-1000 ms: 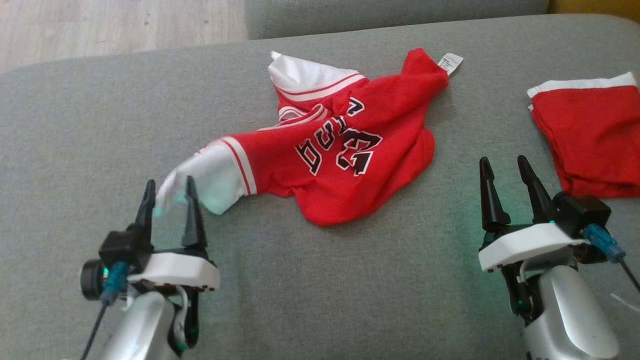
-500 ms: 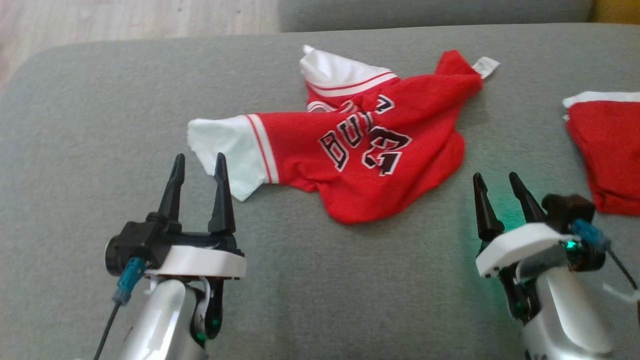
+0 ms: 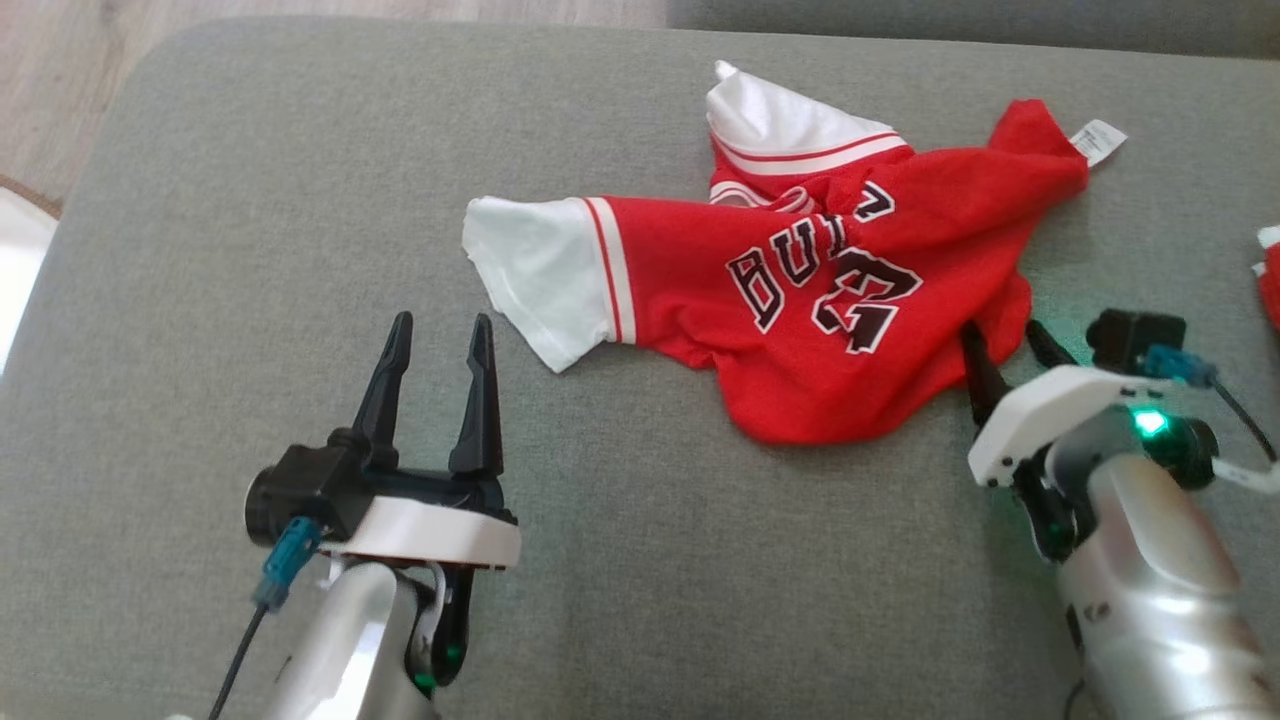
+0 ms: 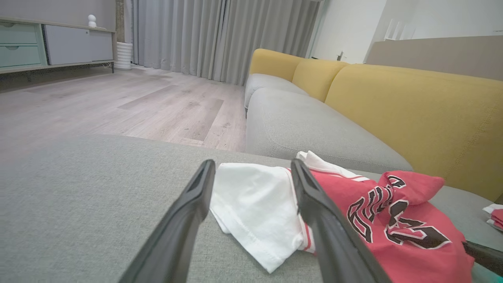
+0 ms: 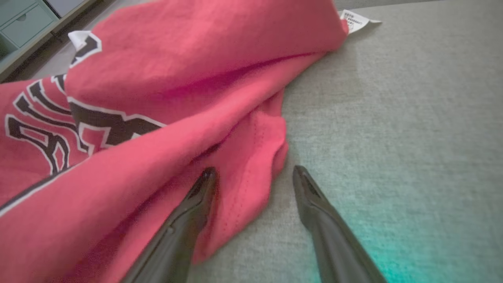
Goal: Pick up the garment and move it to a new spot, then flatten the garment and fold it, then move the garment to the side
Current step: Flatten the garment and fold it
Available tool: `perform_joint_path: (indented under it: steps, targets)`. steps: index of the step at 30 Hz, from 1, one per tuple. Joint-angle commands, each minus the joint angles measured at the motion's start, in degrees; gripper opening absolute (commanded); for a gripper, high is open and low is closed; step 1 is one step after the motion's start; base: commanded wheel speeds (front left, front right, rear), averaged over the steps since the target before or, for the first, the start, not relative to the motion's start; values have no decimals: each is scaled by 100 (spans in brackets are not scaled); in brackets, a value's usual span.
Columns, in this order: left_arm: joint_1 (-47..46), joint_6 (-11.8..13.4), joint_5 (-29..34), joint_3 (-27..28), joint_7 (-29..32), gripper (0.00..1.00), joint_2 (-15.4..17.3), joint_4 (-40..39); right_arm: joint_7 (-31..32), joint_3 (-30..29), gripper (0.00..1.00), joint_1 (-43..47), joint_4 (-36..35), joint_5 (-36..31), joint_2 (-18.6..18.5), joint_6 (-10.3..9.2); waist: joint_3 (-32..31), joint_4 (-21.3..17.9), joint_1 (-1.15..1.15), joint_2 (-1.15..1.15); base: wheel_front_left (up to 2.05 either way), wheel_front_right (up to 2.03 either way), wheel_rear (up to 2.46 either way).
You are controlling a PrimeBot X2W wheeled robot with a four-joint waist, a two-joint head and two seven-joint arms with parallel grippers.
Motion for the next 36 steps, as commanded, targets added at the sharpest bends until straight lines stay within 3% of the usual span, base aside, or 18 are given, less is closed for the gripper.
perform_joint_path:
  steps: [1, 5, 12, 20, 27, 34, 35, 36]
  targets:
    - [-38, -11, 91, 179, -53, 100, 11, -157, 3, 229, 0, -188, 16, 51, 33, -4, -10, 2, 0, 0, 0, 0, 0]
    - [23, 9, 122, 278, -53, 100, 3, -140, -227, 442, 0, -282, 161, 45, -40, -4, -105, -142, 0, 0, 0, 0, 0]
    - [114, -26, 84, 329, -53, 100, -3, -174, -490, 457, 0, -252, -111, -234, -501, -4, -331, -576, 0, 0, 0, 0, 0]
    - [174, 51, -65, 160, -53, 100, -4, -240, 118, -92, 0, 41, -1102, -691, -992, -4, -475, -779, 0, 0, 0, 0, 0]
    - [96, 78, -143, 26, -53, 100, -4, -251, 1088, -627, 0, 352, -2030, -1227, -801, -4, -400, -559, 0, 0, 0, 0, 0]
    - [38, 93, -180, 15, -53, 100, -5, -236, 1106, -302, 0, -83, -1720, -1345, -570, -4, -326, -398, 0, 0, 0, 0, 0]
    - [33, 94, -180, 21, -53, 100, -5, -236, 1036, -270, 100, -193, -1608, -1371, -592, -4, -316, -401, 0, 0, 0, 0, 0]
    - [28, 95, -180, 23, -53, 100, -5, -233, 984, -257, 100, -301, -1491, -1383, -604, -4, -310, -405, 0, 0, 0, 0, 0]
